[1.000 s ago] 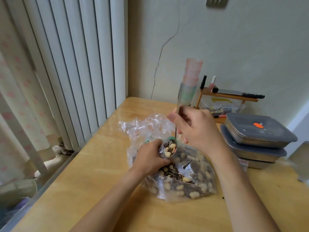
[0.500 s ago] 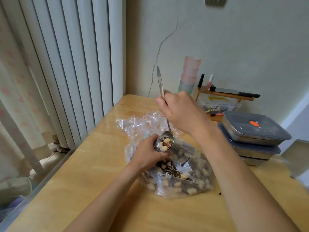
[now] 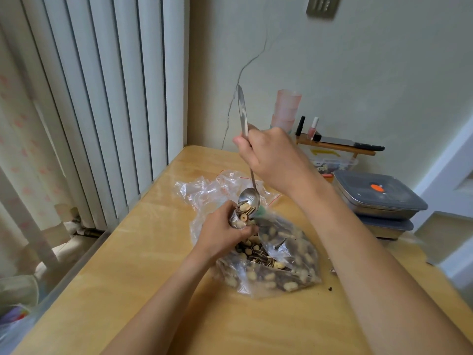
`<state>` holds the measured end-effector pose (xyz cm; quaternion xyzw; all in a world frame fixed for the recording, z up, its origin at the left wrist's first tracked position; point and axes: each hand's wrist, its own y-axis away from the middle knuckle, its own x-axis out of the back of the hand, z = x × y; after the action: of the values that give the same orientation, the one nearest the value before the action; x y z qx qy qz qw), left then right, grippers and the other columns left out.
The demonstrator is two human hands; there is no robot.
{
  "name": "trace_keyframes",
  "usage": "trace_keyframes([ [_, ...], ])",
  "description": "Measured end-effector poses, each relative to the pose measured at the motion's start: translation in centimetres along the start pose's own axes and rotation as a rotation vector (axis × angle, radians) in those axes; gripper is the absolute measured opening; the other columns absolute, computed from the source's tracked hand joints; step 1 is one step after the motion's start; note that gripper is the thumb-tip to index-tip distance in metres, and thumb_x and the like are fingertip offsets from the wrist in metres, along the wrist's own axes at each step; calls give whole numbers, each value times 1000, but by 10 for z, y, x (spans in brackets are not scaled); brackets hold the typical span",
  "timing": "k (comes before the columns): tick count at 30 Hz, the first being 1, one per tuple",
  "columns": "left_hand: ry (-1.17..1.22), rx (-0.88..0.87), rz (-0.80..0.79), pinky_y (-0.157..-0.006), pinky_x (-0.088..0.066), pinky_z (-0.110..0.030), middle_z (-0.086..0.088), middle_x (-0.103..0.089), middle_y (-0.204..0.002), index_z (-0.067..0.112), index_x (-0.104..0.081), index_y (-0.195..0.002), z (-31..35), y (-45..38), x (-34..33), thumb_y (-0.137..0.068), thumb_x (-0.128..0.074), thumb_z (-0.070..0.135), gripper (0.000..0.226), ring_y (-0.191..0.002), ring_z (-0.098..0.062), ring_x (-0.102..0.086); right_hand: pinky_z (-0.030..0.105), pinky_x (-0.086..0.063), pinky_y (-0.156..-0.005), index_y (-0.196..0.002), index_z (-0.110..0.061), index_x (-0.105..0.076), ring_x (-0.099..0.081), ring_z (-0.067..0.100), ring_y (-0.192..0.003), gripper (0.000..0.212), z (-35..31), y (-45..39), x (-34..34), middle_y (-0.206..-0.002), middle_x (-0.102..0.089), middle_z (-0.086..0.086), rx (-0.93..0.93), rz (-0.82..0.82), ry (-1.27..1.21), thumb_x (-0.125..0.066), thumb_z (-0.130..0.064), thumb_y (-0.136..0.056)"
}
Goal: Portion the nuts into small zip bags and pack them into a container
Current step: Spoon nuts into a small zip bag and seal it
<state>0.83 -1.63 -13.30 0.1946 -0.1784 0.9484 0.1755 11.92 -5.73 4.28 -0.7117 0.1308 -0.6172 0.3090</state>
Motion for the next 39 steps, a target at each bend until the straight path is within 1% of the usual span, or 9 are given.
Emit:
trace_keyframes([
  [2, 20, 1, 8, -63, -45, -27, 6, -68, -83, 21, -61, -93, 0, 0, 1, -72, -87, 37, 36, -73, -10, -59, 38, -35, -57, -77, -14, -39, -48, 36, -59, 36, -1, -1, 0, -57, -47, 7, -19, 0, -15, -47, -28, -109],
  [6, 74, 4, 10, -59, -44, -16, 12, -68, -83, 22, -64, -95, 0, 0, 4, -75, -86, 34, 32, -72, 4, -59, 36, -27, -50, -73, -13, -41, -42, 30, -49, 39, -1, -2, 3, -52, -39, -1, -67, 49, -7, -49, -25, -108],
  [14, -109, 0, 76, -57, -40, -30, 4, -63, -77, 20, -57, -82, -14, -6, 9, -72, -83, 31, 30, -67, -10, -56, 47, -55, -57, -82, -4, -60, -64, 31, -56, 41, 35, 23, -18, -66, -63, 14, -419, 5, -40, -40, -27, -109],
  [20, -430, -42, 4, -71, -44, -35, 4, -56, -92, 22, -55, -95, -22, -4, 2, -75, -79, 36, 35, -89, -21, -53, 10, -47, -52, -92, -8, -66, -61, 5, -44, 39, 48, 76, -39, -67, -67, 4, -568, -27, -183, -40, -30, -111],
  [24, -406, -39, 36, -70, -45, -36, 3, -56, -91, 21, -56, -96, -21, -5, 1, -76, -78, 36, 33, -88, -21, -53, 16, -48, -63, -86, -8, -71, -62, 4, -55, 40, 47, 93, -37, -59, -60, -7, -462, 43, -218, -49, -31, -108],
  [27, -410, -39, 41, -68, -44, -36, 3, -54, -89, 20, -55, -95, -21, -3, 0, -75, -78, 37, 34, -87, -22, -53, 15, -49, -62, -85, -7, -70, -65, 11, -67, 46, 35, 92, -33, -63, -56, -15, -317, -65, -291, -46, -41, -105],
  [32, -414, -24, 76, -64, -39, -36, 3, -53, -88, 19, -56, -95, -21, -4, 4, -73, -78, 32, 34, -84, -23, -52, 23, -39, -54, -90, -5, -72, -50, 3, -55, 48, 22, 77, -46, -63, -55, -5, -156, -154, -202, -46, -42, -107],
  [35, -411, -15, 102, -62, -39, -35, 4, -53, -87, 19, -55, -94, -21, -5, 7, -75, -76, 29, 29, -83, -22, -52, 39, -55, -58, -92, -6, -67, -64, 16, -57, 49, 24, 68, -52, -69, -63, 5, -287, -156, -191, -38, -41, -108],
  [39, -393, -6, 103, -61, -41, -35, 2, -55, -86, 18, -55, -93, -21, -6, 7, -77, -73, 28, 25, -82, -22, -53, 23, -51, -48, -91, -8, -65, -67, 16, -47, 41, 53, 71, -60, -67, -69, 9, -625, -177, -374, -40, -34, -111],
])
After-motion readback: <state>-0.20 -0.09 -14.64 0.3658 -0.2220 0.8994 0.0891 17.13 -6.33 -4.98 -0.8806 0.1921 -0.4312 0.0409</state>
